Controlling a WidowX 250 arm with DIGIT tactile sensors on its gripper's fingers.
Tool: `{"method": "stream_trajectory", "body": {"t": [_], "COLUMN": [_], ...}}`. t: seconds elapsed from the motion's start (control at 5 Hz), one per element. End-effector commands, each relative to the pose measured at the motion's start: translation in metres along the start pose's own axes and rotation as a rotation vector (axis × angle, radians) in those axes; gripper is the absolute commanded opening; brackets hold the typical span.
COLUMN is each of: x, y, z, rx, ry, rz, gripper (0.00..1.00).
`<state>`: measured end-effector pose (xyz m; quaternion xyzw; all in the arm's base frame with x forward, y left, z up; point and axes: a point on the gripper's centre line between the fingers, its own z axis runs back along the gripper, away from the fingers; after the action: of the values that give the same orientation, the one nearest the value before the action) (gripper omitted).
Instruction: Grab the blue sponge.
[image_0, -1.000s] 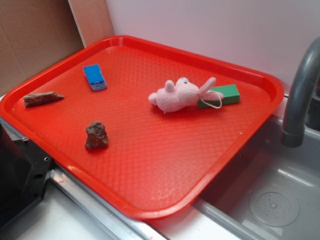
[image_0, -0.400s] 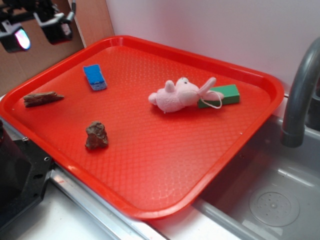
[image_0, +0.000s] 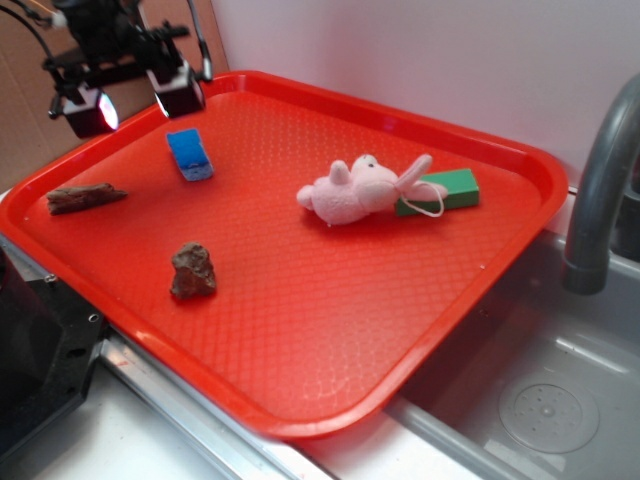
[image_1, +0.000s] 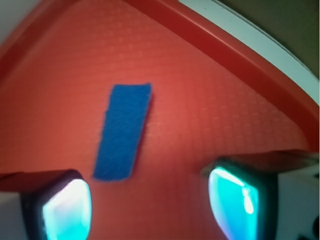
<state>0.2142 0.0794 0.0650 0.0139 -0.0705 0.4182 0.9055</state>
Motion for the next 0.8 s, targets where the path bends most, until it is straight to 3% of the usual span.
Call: {"method": "stream_trajectory", "body": {"t": [0.0,0.2,0.4,0.6], "x": [0.016,0.018,0.013,0.016], "y": [0.006,0.015,0.029,0.018], "z": [-0.033,-0.051,-0.052,-0.002], "rx": [0.021,0.047,0.056,0.075], "ry": [0.015,0.045,0.077,0.075], "rz": [-0.019,-0.032,-0.015,-0.211], "gripper": [1.00,1.00,0.00,0.00]}}
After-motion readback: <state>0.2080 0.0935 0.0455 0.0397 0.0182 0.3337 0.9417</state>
